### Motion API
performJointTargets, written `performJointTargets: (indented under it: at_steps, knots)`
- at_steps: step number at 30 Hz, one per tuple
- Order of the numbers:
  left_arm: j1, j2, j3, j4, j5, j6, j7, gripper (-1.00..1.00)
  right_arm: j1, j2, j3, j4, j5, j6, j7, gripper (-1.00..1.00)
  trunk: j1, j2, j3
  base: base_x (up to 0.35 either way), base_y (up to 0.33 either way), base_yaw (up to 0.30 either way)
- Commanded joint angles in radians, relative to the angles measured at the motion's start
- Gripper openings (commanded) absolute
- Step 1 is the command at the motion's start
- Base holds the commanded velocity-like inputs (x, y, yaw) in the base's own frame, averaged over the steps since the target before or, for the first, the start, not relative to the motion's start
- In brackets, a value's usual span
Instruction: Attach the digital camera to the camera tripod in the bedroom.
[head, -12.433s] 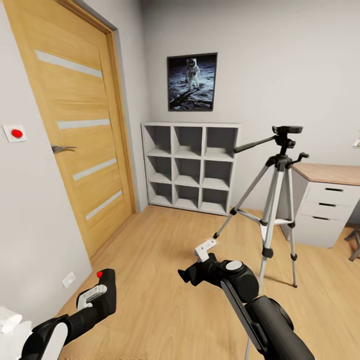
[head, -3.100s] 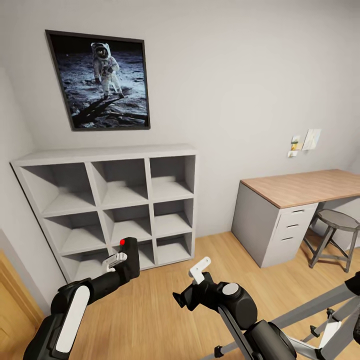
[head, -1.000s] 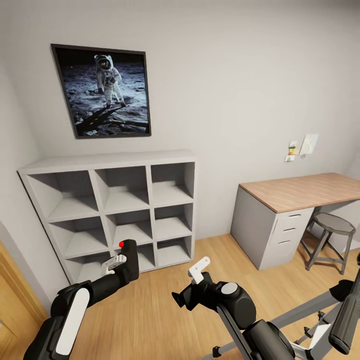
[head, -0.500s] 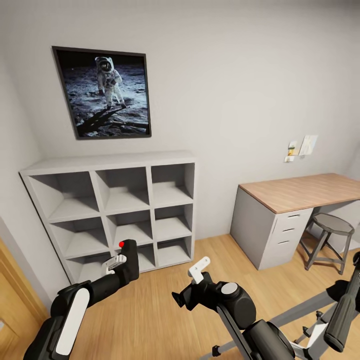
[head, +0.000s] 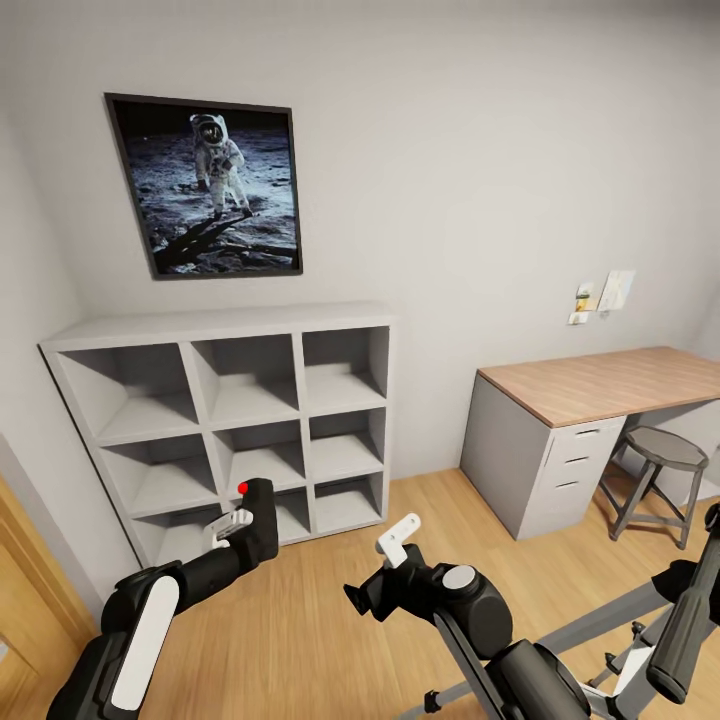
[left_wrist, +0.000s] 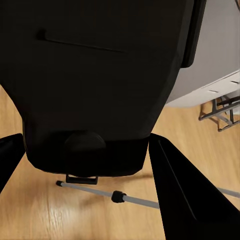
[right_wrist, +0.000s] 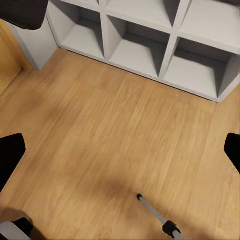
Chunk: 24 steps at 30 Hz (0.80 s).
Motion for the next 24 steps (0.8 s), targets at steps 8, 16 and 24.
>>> performJointTargets:
  at_steps: [8,16,24]
  knots:
    - [0.013,0.006,0.004,-0.015,-0.002,-0.002,-0.025,-1.00,-0.041,0.038,0.003,0.004,0.037,0.021,0.002,1.00,0.001,-0.002,-0.002,0.000,0.000,0.000]
    - [0.013,0.006,0.004,-0.015,-0.002,-0.002,-0.025,-1.00,-0.077,0.066,0.003,0.004,0.037,0.021,0.002,1.00,0.001,-0.002,-0.002,0.000,0.000,0.000]
    - [0.013,0.006,0.004,-0.015,-0.002,-0.002,-0.025,-1.00,-0.077,0.066,0.003,0.004,0.037,0.021,0.002,1.00,0.001,-0.002,-0.002,0.000,0.000,0.000]
